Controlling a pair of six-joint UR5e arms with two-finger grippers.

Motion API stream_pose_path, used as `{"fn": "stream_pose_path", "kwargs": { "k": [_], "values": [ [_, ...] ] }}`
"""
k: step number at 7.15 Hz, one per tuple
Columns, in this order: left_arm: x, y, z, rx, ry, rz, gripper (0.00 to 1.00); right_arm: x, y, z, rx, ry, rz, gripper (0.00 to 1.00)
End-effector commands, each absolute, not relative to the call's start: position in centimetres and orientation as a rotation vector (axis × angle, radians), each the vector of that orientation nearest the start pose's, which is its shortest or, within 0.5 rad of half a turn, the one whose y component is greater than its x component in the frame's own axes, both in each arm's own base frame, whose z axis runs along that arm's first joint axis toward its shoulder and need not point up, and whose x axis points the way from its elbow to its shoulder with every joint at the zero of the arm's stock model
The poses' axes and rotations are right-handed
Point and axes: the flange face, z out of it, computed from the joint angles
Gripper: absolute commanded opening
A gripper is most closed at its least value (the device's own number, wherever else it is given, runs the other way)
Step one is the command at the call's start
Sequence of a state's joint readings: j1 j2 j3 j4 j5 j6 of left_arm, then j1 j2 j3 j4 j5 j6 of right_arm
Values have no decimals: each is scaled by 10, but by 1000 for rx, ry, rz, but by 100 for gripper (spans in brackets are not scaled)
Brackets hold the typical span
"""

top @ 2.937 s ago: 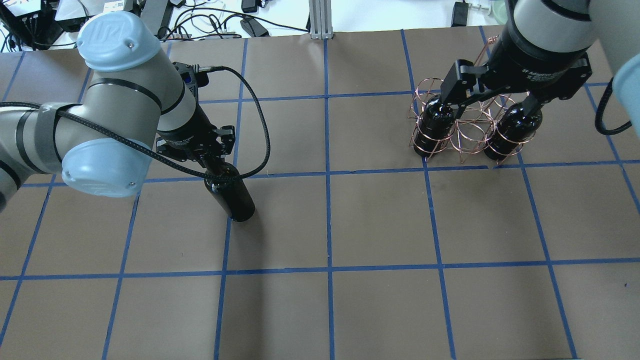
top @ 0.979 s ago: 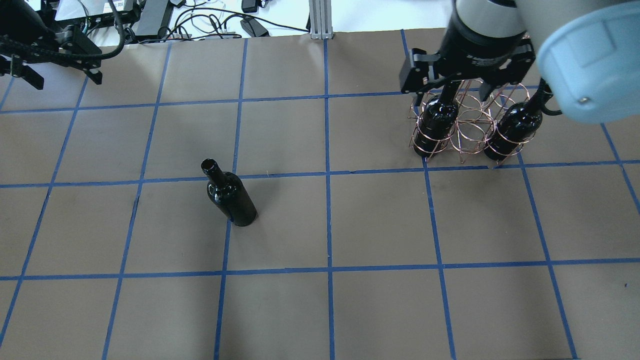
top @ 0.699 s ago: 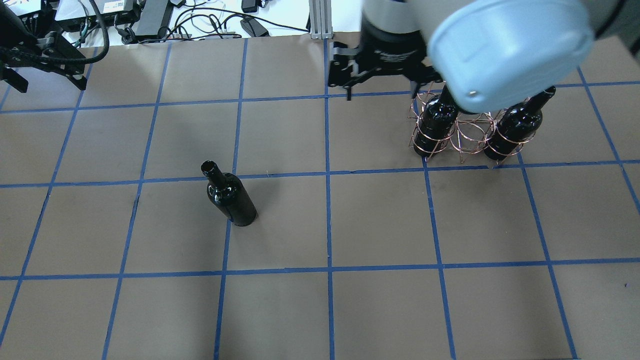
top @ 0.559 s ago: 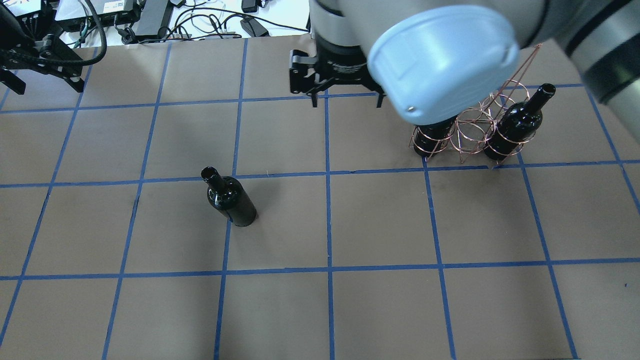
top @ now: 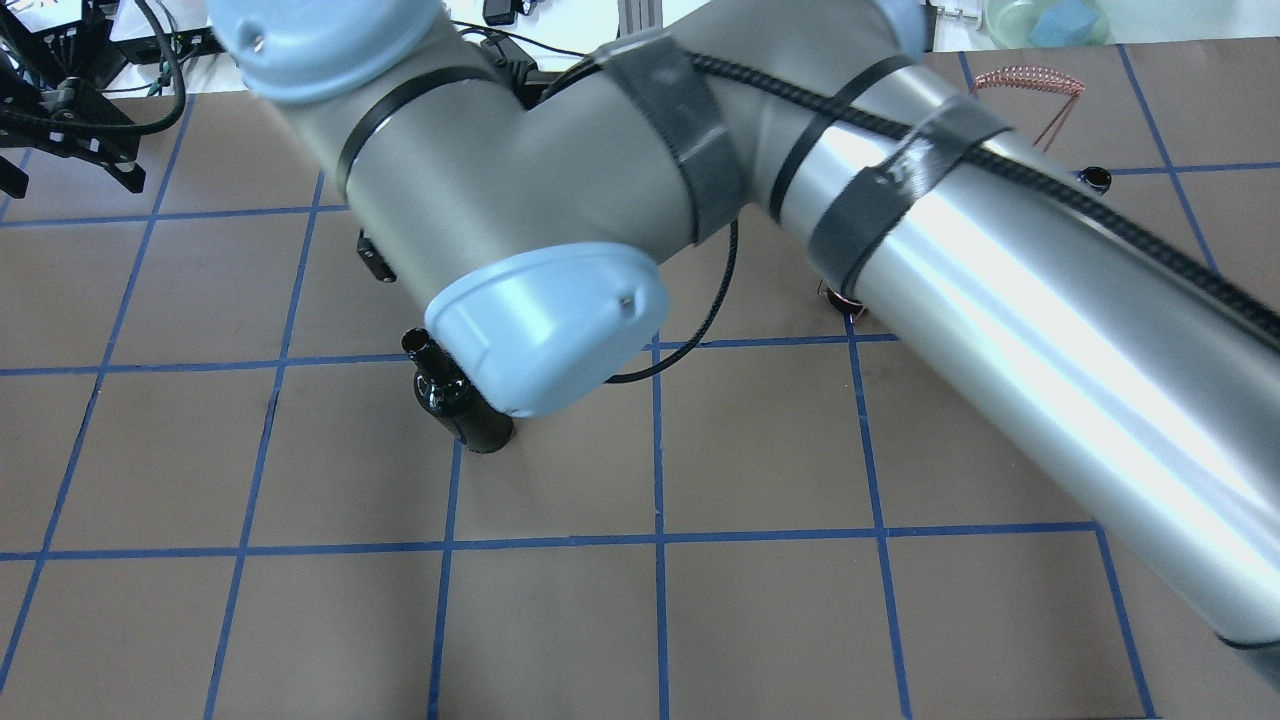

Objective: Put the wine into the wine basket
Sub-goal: 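Lower the right gripper and close it around the bottle neck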

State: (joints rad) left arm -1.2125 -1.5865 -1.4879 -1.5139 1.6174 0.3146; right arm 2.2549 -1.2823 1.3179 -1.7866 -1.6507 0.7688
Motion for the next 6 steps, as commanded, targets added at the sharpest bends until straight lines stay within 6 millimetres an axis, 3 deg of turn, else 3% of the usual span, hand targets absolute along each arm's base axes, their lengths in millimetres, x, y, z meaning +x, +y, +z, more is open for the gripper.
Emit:
{"fn": "stream_pose_path", "kwargs": {
  "k": [1, 3, 6],
  "values": [
    [58, -521, 528, -49, 3053, -158, 100, 532, -397, 449, 77, 3075, -271, 100],
    [55, -522, 528, -41, 3058, -159, 100, 552, -403, 424, 48, 3069, -322, 100],
    [54, -522, 528, -18, 3059, -159, 100, 565, -417, 392, 53, 3074, -315, 100]
  ]
}}
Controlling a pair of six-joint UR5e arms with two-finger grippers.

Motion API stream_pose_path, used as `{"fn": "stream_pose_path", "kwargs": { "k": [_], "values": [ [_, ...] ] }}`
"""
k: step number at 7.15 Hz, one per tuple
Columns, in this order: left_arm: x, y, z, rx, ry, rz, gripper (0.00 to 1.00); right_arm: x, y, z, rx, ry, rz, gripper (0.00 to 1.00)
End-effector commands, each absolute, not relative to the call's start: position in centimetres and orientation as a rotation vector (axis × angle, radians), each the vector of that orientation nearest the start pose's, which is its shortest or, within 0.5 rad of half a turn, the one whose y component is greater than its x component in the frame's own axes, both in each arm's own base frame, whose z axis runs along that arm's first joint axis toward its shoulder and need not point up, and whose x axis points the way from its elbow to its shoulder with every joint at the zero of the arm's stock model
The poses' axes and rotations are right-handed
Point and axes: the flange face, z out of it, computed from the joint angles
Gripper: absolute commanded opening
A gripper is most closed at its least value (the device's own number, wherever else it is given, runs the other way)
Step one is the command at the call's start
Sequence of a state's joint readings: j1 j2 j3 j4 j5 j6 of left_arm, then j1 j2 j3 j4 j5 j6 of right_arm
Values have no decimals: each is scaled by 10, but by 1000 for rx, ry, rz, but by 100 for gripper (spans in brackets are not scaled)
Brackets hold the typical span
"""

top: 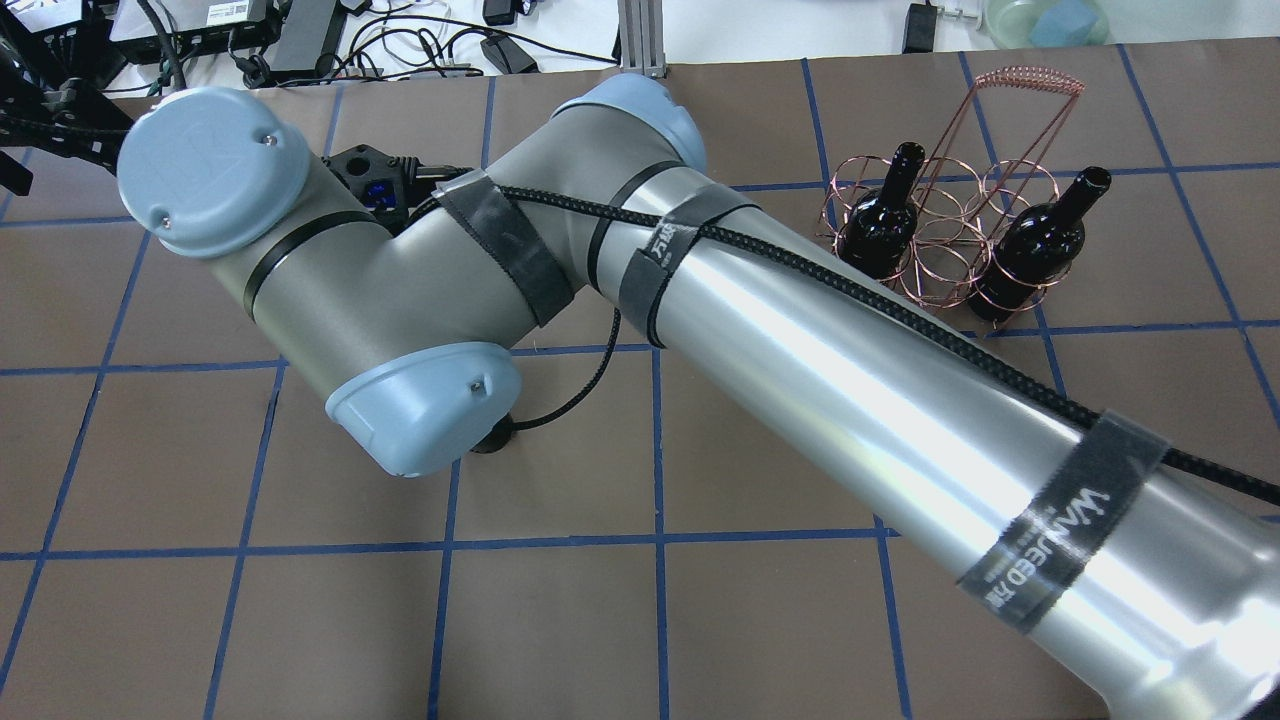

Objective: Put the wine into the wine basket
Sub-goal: 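Lower the right gripper and close it around the bottle neck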

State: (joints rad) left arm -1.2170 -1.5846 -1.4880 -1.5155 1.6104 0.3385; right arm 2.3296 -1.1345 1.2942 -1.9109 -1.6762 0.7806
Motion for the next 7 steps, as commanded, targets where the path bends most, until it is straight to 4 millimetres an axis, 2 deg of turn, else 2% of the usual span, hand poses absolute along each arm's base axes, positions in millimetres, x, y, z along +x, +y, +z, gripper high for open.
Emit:
{"fn": "stream_pose_path", "kwargs": {
  "k": [1, 2, 3, 5, 6, 7],
  "values": [
    [52, -522, 527, -11, 3061, -158, 100, 564, -417, 387, 53, 3086, -316, 100],
    [51, -521, 527, -8, 3065, -147, 100, 565, -418, 382, 53, 3092, -315, 94],
    [50, -521, 526, -5, 3067, -138, 100, 565, -418, 381, 53, 3087, -310, 73],
    [50, -521, 527, -5, 3067, -144, 100, 565, -417, 379, 52, 3086, -299, 57],
    [49, -522, 525, -3, 3070, -140, 100, 565, -417, 378, 51, 3087, -295, 46],
    [49, -522, 525, -3, 3070, -140, 100, 566, -417, 376, 48, 3088, -288, 40]
  ]
}}
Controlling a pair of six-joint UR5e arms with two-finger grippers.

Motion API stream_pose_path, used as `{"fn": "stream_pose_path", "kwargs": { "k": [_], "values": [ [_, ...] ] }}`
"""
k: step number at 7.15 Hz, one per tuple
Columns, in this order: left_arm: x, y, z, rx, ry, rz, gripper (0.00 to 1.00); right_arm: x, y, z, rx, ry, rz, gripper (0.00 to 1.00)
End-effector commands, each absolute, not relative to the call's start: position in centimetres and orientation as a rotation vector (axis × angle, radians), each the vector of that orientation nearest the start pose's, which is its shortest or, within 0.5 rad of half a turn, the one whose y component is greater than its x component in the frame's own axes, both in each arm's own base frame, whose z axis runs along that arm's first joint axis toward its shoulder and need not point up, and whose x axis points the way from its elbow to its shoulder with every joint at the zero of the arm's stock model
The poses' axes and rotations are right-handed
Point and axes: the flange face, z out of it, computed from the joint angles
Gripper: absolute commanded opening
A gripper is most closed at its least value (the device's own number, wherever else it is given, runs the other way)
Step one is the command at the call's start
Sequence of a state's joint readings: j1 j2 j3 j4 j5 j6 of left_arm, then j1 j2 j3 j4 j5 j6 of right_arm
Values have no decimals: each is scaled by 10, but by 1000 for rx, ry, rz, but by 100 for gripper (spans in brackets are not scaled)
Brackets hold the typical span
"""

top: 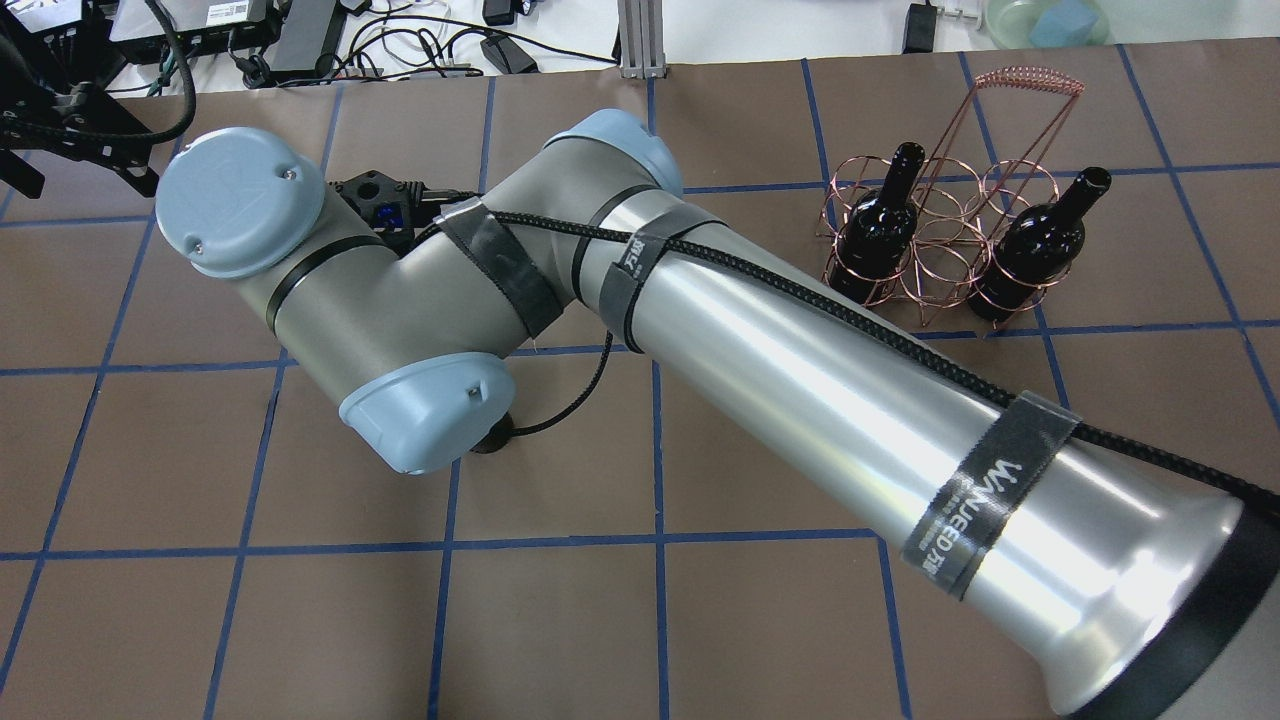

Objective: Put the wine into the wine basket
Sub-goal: 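Lower the right gripper and close it around the bottle neck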

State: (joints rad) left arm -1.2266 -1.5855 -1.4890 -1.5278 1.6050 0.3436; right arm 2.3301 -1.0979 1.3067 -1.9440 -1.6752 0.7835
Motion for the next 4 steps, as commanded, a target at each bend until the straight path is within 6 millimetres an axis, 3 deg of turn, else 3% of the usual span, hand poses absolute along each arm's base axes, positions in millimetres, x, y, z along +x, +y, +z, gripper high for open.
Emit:
{"fn": "stream_pose_path", "kwargs": {
  "k": [1, 3, 4],
  "values": [
    [50, -522, 526, 1, 3060, -136, 100, 565, -417, 376, 48, 3089, -286, 33],
    [50, -522, 527, 3, 3060, -141, 100, 561, -415, 390, 49, 3076, -307, 29],
    [49, -522, 527, 4, 3064, -144, 100, 544, -421, 416, 66, 3055, -344, 29]
  ]
}}
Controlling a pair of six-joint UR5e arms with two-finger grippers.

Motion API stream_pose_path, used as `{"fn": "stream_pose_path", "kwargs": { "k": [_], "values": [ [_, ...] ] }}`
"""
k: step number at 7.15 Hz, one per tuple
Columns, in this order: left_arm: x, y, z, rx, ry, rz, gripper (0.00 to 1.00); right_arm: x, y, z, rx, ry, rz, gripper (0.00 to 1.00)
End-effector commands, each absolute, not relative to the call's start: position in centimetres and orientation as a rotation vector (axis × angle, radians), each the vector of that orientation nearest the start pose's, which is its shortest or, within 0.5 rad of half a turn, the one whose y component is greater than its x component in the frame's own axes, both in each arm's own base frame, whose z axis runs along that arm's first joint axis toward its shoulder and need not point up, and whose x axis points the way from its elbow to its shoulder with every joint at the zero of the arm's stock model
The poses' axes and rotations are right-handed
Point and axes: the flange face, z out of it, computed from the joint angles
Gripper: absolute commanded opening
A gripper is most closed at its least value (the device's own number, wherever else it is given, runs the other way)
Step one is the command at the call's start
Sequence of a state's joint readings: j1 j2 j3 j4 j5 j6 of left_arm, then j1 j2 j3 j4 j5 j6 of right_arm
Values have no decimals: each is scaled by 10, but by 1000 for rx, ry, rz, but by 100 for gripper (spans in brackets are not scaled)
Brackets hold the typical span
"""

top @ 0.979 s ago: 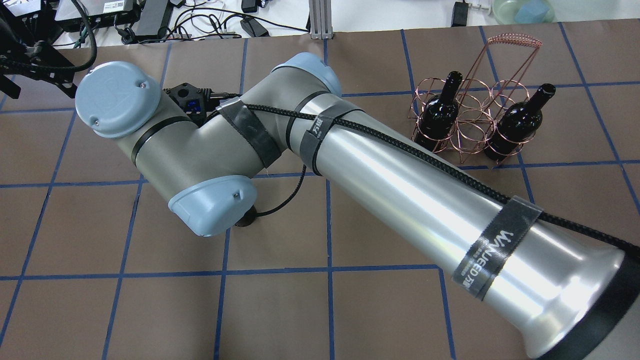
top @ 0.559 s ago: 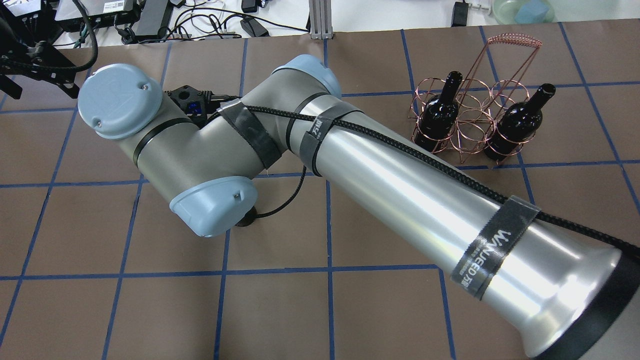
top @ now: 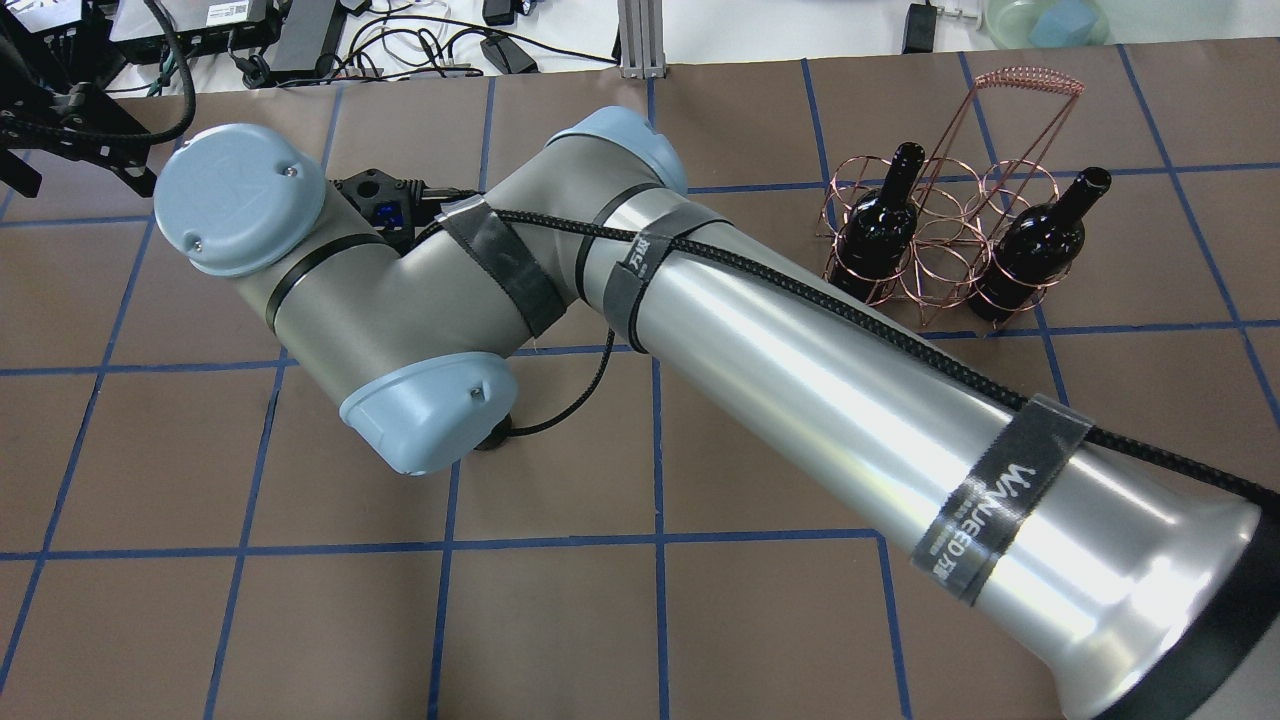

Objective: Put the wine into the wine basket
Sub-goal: 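Lift the bottle with the right gripper and carry it to the copper rack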

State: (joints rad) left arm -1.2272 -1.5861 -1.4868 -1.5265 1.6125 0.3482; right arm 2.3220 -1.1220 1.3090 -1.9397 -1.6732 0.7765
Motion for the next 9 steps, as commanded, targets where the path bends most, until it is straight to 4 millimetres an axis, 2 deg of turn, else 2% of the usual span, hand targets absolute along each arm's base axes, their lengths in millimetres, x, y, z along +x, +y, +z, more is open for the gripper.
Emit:
{"fn": "stream_pose_path", "kwargs": {
  "k": [1, 2, 4, 5, 6, 7, 8, 9],
  "values": [
    [49, -522, 526, 4, 3066, -143, 100, 519, -426, 439, 92, 3058, -353, 29],
    [49, -522, 525, 4, 3064, -136, 100, 485, -432, 453, 58, 3076, -355, 28],
    [41, -523, 525, 19, 3060, -134, 100, 393, -428, 463, -43, 3133, -317, 28],
    [24, -522, 528, 61, 3053, -140, 100, 352, -420, 472, -142, 3163, -283, 27],
    [2, -521, 530, 26, 3056, -156, 100, 306, -424, 483, -286, 3191, -215, 23],
    [-28, -518, 533, -90, 3068, -176, 100, 257, -437, 495, -335, 3209, -173, 23],
    [-63, -516, 533, -99, 3070, -189, 100, 211, -451, 502, -465, 3207, -142, 22],
    [-87, -511, 536, -123, 3073, -206, 100, 164, -469, 505, -545, 3204, -135, 22]
  ]
}}
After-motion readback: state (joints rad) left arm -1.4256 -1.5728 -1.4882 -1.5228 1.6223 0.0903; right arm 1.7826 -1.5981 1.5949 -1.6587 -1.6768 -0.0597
